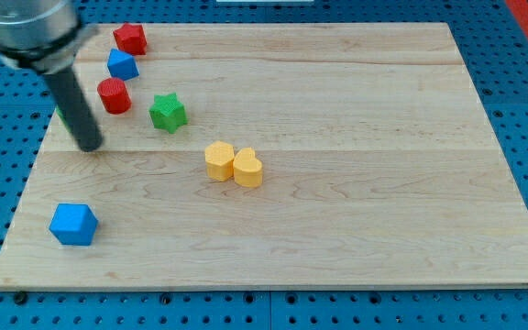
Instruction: Move green circle towards green star
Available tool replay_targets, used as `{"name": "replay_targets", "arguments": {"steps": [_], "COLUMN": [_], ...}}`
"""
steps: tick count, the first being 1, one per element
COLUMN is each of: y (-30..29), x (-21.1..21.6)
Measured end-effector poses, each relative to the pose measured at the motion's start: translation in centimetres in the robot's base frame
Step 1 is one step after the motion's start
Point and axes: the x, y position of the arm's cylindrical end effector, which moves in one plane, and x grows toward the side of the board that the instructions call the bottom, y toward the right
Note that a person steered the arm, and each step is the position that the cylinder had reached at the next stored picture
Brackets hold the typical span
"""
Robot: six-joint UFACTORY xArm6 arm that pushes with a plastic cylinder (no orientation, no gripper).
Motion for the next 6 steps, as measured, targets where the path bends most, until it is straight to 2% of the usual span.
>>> {"name": "replay_targets", "arguments": {"steps": [1,2,3,4,5,6], "y": [-5.6,-4.9,-1.2,1.0,-1.2,3.1], "x": [-0.5,-3.0,-4.5,-4.8,-7.6,-7.6]}}
